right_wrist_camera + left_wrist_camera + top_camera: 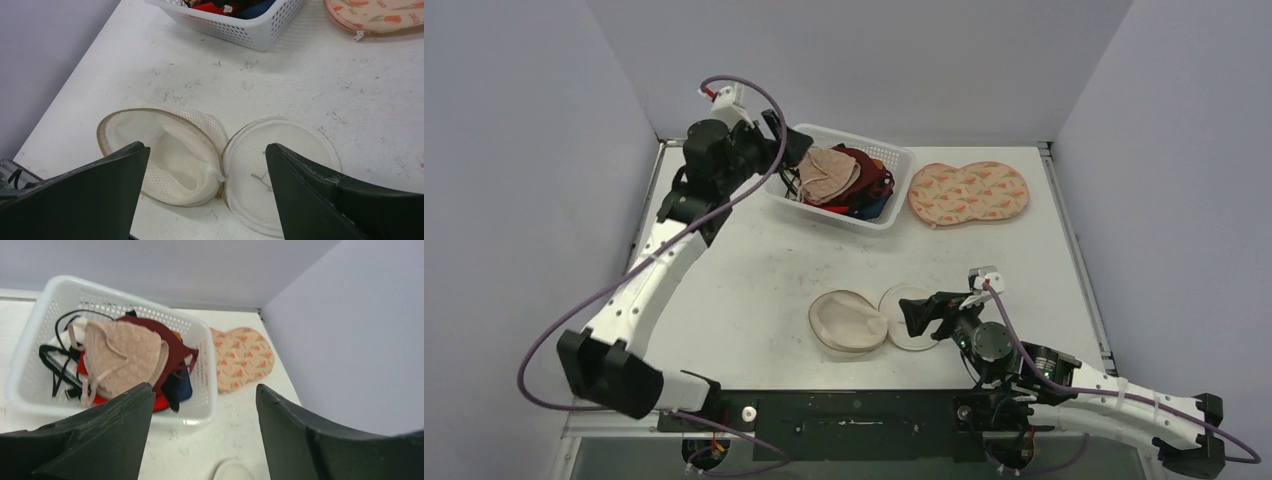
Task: Unzip the laundry bag and remove the bra
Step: Place the bra in the bin, then adjust the laundry bag at the center of the board.
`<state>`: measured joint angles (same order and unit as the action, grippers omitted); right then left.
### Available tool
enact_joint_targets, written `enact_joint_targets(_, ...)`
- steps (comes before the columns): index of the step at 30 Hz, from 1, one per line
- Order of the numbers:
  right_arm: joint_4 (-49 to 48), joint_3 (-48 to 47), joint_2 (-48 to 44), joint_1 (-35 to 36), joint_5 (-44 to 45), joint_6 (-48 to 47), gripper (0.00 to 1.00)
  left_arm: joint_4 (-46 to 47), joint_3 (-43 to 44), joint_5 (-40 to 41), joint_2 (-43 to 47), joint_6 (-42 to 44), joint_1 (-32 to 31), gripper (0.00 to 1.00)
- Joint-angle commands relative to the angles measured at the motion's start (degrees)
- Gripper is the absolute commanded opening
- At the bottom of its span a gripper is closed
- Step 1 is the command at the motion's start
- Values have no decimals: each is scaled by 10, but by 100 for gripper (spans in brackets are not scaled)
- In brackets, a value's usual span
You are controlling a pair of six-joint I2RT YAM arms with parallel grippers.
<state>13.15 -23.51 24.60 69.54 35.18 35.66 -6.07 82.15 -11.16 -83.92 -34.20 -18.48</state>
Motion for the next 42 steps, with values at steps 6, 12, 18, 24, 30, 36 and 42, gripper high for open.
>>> enact_joint_targets(6,101,-37,41,3,53,77,92,-223,-221,178,224,38,-223,73)
enact_joint_targets(12,138,-19,4,3,49,126,95,-291,-285,200,274,64,-324,73)
enact_joint_targets(18,152,-14,-17,3,39,142,97,-355,-275,228,257,116,-339,73)
enact_joint_targets(24,147,-9,-12,3,28,143,98,-345,-271,248,220,147,-338,65)
enact_joint_targets(30,146,-8,23,4,27,173,98,-325,-265,258,169,151,-339,54)
enact_joint_targets(36,164,-6,70,4,61,236,98,-298,-275,277,155,135,-338,45)
enact_joint_targets(42,206,-18,123,1,116,300,97,-267,-298,259,149,111,-337,17)
